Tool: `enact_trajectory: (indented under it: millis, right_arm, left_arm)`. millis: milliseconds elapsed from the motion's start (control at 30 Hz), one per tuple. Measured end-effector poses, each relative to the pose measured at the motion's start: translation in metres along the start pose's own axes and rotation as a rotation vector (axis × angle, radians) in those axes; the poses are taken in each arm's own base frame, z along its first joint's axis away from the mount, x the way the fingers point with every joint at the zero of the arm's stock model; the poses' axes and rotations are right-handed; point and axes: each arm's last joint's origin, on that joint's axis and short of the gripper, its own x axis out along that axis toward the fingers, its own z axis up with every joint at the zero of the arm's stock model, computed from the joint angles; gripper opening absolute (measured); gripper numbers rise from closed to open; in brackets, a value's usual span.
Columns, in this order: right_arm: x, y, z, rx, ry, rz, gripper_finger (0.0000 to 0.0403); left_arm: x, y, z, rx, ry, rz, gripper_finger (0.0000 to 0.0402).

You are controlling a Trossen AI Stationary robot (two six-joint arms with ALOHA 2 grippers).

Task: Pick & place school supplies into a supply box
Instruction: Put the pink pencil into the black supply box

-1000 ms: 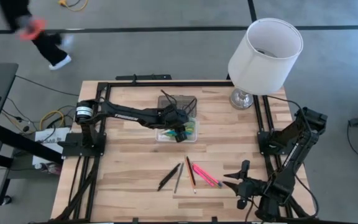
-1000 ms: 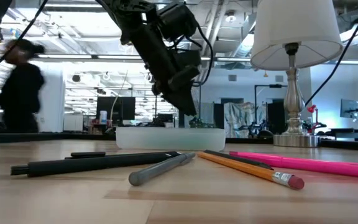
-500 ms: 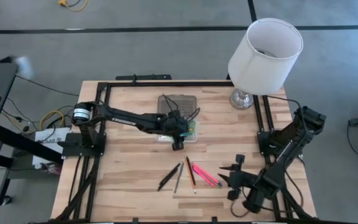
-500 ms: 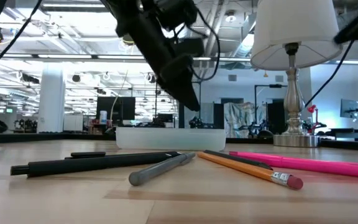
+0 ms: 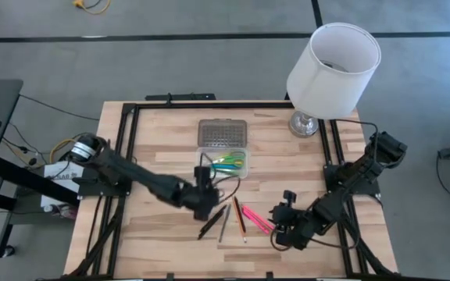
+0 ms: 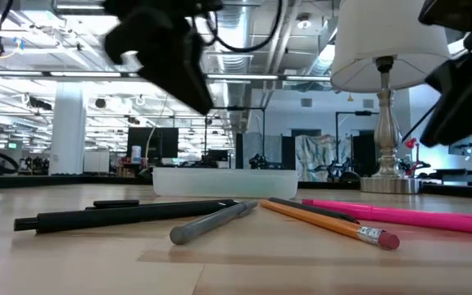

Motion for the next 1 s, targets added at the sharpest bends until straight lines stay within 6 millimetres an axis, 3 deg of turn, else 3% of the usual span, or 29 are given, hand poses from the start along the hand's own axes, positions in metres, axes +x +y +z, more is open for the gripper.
enact_trajectory:
  millis: [200, 433, 767, 1000]
  right_arm:
    - [0.010, -0.002, -0.004, 0.032, 0.037, 0.053, 0.0118]
    - [0.037, -0.004, -0.012, 0.038, 0.121, 0.039, 0.0118]
    - [0.047, -0.007, -0.010, 0.052, 0.149, 0.026, 0.0118]
    - [0.033, -0.010, -0.001, 0.073, 0.113, 0.063, 0.0118]
  left_arm:
    - [-0.007, -0.034, -0.030, -0.036, -0.016, 0.101, 0.0192]
    - [-0.012, -0.053, -0.055, -0.098, -0.078, 0.259, 0.0192]
    - [-0.023, -0.064, -0.060, -0.087, -0.135, 0.306, 0.0192]
    - [-0.023, -0.064, -0.061, -0.083, -0.133, 0.312, 0.0192]
